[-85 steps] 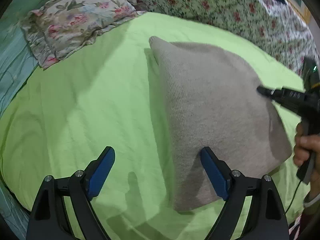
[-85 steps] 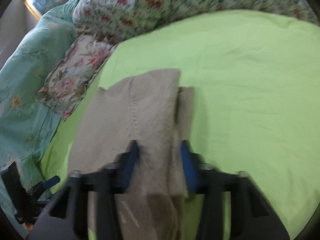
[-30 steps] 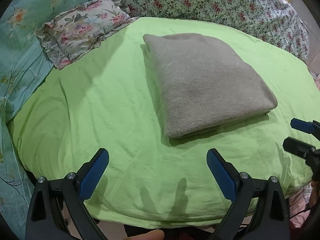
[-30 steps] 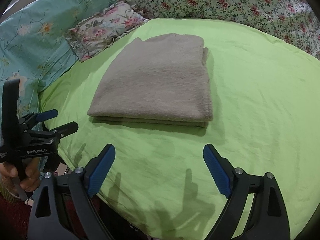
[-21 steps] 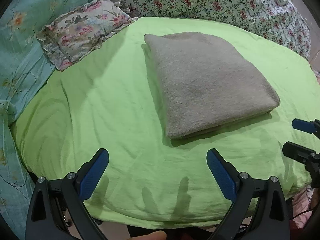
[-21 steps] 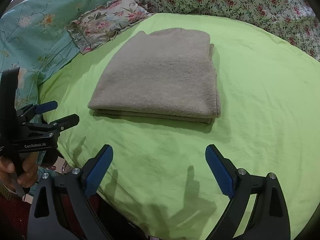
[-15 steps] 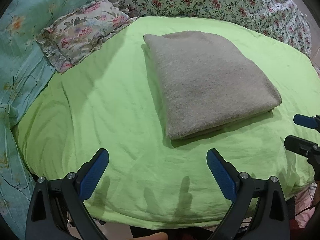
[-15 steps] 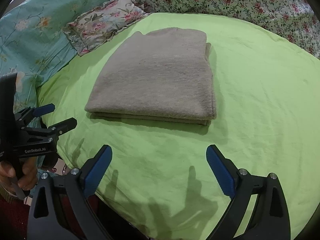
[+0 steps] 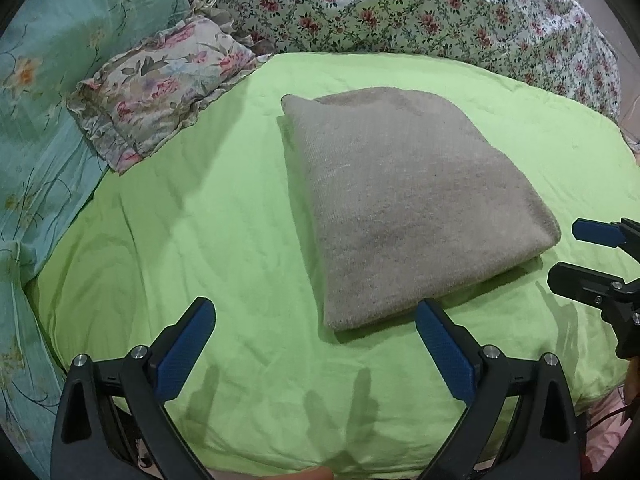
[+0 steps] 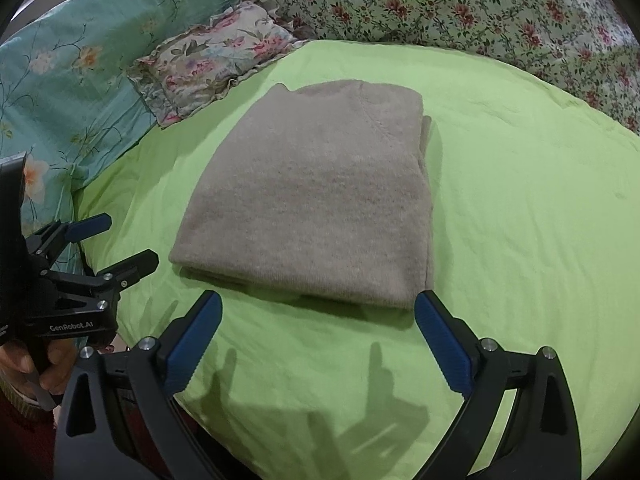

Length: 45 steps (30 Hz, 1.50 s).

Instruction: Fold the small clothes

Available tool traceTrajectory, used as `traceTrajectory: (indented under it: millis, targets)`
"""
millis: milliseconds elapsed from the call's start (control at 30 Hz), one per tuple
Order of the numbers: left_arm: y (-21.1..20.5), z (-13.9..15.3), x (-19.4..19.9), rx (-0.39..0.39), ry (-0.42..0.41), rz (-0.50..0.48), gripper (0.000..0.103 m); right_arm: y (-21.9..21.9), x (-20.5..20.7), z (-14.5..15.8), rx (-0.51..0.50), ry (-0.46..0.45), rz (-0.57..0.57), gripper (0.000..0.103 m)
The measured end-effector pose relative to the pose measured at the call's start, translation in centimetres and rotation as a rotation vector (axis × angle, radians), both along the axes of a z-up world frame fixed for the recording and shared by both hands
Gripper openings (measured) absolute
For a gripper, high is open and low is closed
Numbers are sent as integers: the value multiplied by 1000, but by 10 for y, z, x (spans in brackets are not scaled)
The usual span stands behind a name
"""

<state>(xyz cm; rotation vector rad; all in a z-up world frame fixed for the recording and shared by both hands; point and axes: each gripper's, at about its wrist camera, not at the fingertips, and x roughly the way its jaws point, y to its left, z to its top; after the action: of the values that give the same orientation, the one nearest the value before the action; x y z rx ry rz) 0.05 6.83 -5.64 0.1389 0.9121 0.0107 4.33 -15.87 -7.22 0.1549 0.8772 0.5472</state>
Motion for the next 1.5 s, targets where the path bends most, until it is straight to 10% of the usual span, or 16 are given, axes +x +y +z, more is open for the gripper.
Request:
traceTrajectory:
  millis: [1500]
  targets:
    - [3, -1, 23, 5, 28, 8, 101, 6, 30, -1, -12, 33, 6, 98]
